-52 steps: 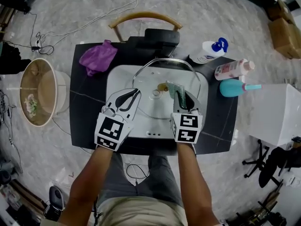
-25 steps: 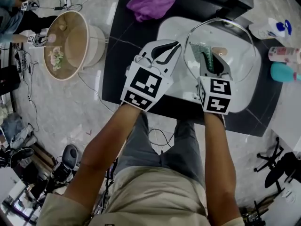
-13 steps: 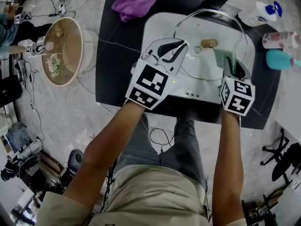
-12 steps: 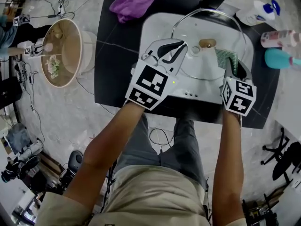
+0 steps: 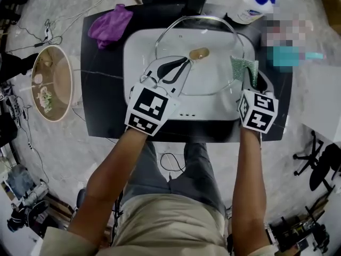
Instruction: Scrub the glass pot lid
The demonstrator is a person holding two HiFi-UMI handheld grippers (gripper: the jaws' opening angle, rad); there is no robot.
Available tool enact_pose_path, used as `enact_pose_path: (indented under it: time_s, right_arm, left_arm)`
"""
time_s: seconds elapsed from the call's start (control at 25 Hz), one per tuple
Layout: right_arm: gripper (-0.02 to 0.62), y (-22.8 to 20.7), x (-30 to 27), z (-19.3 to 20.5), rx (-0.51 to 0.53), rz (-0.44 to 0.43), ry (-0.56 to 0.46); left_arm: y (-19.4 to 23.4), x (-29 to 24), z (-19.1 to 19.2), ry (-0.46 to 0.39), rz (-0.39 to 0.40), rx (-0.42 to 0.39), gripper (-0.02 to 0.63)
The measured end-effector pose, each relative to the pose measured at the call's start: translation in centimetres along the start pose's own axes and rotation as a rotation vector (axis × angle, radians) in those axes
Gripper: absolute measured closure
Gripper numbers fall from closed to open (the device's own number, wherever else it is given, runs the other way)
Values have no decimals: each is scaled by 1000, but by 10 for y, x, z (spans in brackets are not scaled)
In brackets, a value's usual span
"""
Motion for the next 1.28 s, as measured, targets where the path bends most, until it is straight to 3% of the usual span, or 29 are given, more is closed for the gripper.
enact_pose_path:
  time_s: [0.52,1.04,1.28]
  right_arm:
    - [509,23,-6,0,31,-39,18]
    - [508,166,-29,-5,189,-252,87]
    - [508,209,-32,-13,244,-280,102]
  left_arm:
    - [7,-2,-1,-9,-1,13,575]
    - [60,44,36,-25,-85,89,575]
    - [82,70,43,-36,-114,98,575]
Point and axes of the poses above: the fingertips, and each gripper's own axes: x backward along the fingers, y to its left, z out of its underside, the point moved 7 cm from there along x, backward along the fingers, and after that the axes turned 13 degrees about y, right-handed, at the moved point
